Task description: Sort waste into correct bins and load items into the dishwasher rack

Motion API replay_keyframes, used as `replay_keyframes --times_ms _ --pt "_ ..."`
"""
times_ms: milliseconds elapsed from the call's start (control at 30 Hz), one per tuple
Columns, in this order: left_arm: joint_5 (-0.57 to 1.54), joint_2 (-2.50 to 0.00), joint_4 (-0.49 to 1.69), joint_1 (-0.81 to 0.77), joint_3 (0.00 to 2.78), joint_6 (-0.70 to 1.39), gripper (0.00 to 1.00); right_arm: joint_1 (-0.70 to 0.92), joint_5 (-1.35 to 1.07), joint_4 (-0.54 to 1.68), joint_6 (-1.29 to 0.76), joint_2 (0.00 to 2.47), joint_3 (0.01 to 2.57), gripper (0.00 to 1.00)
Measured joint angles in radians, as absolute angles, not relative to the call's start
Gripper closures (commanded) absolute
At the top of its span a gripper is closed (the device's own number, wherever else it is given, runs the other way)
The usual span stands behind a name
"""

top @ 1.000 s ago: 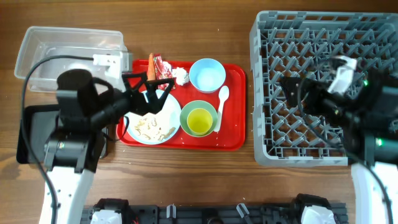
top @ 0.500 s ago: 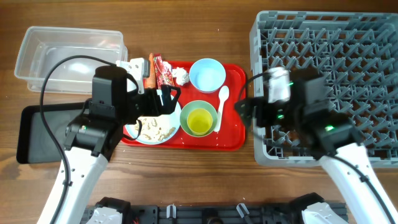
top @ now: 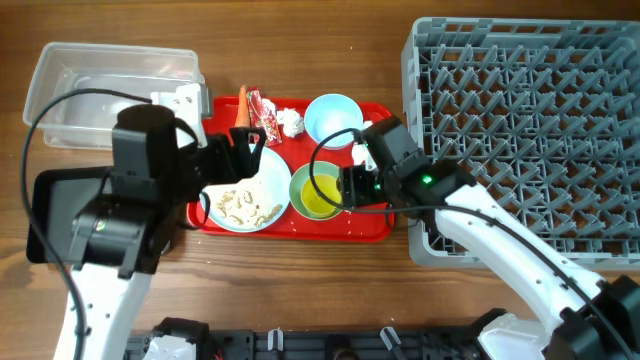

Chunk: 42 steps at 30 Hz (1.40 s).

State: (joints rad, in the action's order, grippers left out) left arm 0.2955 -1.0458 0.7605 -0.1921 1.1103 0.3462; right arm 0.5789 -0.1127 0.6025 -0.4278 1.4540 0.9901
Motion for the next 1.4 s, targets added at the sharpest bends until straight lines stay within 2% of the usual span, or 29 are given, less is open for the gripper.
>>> replay_keyframes --times_ms 67,200,333,600,633,667,733,767,867,933,1100,1233,1400 --pt "0.295 -1.048 0.806 -0.201 1.115 0.347 0.32 0.556 -0.101 0.602 -0.434 1.443 0.990 0.27" --pt "0.291 -1.135 0.856 -0.257 1.115 0.350 0.34 0.469 -0.088 0.607 -0.442 1.360 0.990 0.27" --pt "0.278 -1.312 0.834 -0.384 1.115 0.350 0.36 0.396 -0.081 0.625 -0.442 1.163 0.999 0.27" --pt "0.221 -1.606 0.769 -0.477 1.114 0.351 0.47 0.387 -0.073 0.754 -0.443 1.050 1.012 0.22" --pt "0.216 -1.631 0.749 -0.481 1.114 0.350 0.56 0.387 -0.073 0.768 -0.445 1.052 1.011 0.22" --pt "0.213 -1.642 0.738 -0.484 1.114 0.352 0.70 0.387 -0.073 0.774 -0.445 1.056 1.011 0.22" --pt "0.206 -1.666 0.718 -0.494 1.114 0.353 0.90 0.387 -0.073 0.779 -0.445 1.068 1.011 0.22" --pt "0.206 -1.673 0.717 -0.501 1.114 0.351 0.96 0.387 -0.073 0.779 -0.445 1.077 1.011 0.22" --pt "0.203 -1.681 0.717 -0.519 1.114 0.355 0.96 0.387 -0.073 0.779 -0.445 1.097 1.011 0.21" --pt "0.202 -1.681 0.730 -0.523 1.118 0.355 0.96 0.387 -0.074 0.779 -0.445 1.108 1.011 0.00" --pt "0.204 -1.648 0.842 -0.496 1.173 0.354 0.96 0.387 -0.074 0.780 -0.453 1.114 1.011 0.00" --pt "0.276 -1.558 0.864 -0.413 1.224 0.354 0.96 0.387 -0.081 0.761 -0.460 1.114 1.011 0.03" --pt "0.669 -1.472 0.781 -0.193 1.238 0.322 0.96 0.384 -0.243 0.636 -0.379 1.114 1.011 0.17"
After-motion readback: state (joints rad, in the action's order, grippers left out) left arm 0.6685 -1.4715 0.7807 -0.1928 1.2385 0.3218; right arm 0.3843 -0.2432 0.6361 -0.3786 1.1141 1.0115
